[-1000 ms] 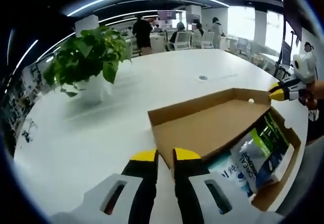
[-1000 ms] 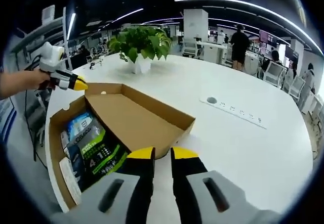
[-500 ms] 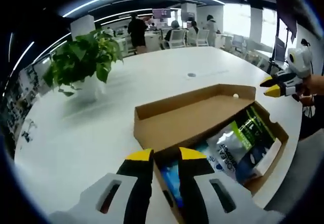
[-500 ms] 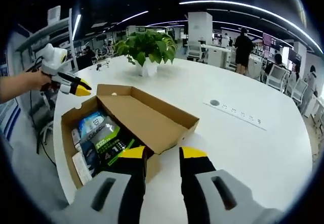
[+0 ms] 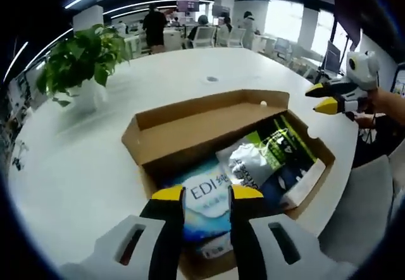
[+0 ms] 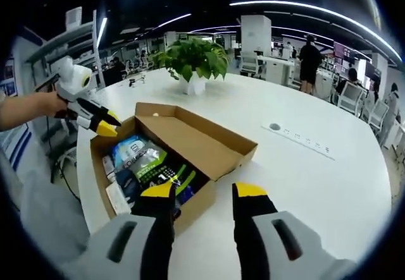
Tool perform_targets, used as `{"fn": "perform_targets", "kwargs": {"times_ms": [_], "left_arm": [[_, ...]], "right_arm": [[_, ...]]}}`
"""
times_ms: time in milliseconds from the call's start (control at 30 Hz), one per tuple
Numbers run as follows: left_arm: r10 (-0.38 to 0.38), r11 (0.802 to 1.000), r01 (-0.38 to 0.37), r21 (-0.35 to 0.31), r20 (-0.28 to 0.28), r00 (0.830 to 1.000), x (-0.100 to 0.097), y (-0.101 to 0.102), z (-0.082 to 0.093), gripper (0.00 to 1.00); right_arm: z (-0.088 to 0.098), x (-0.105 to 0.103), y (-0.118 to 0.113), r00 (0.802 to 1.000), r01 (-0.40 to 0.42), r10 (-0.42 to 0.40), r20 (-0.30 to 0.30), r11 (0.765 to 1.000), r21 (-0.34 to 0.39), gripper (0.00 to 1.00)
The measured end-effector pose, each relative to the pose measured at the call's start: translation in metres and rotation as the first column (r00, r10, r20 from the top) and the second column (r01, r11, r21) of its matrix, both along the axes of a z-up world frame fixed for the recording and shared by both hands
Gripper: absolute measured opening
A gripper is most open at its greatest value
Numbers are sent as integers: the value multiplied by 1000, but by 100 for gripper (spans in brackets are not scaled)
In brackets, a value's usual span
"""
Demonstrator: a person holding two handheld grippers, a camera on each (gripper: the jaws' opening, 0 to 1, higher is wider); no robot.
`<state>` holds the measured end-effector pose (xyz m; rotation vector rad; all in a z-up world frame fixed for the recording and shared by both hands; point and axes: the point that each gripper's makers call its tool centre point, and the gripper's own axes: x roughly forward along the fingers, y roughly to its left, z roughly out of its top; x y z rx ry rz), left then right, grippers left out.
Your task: Operate the shoe box by opening the lid, removing the specified soft item, and placing it in the target area until the item is outside and the box remains undamaged.
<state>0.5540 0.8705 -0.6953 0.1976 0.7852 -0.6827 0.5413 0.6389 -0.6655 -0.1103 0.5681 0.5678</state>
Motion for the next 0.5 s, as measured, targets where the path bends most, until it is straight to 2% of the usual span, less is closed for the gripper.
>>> {"fn": "perform_targets", "kwargs": {"times_ms": [133,500], "left_arm": [[-20,1000,20,-8,-23,1000,-7,-6,-5,28],[-60,997,52,-64,-140,988,-32,-23,-23,30]], "right_arm": [[1,-6,3,1000,-11,11,1,1000,0,36],[1,-26,9,999,-53,53,8,999,-9,42]]}}
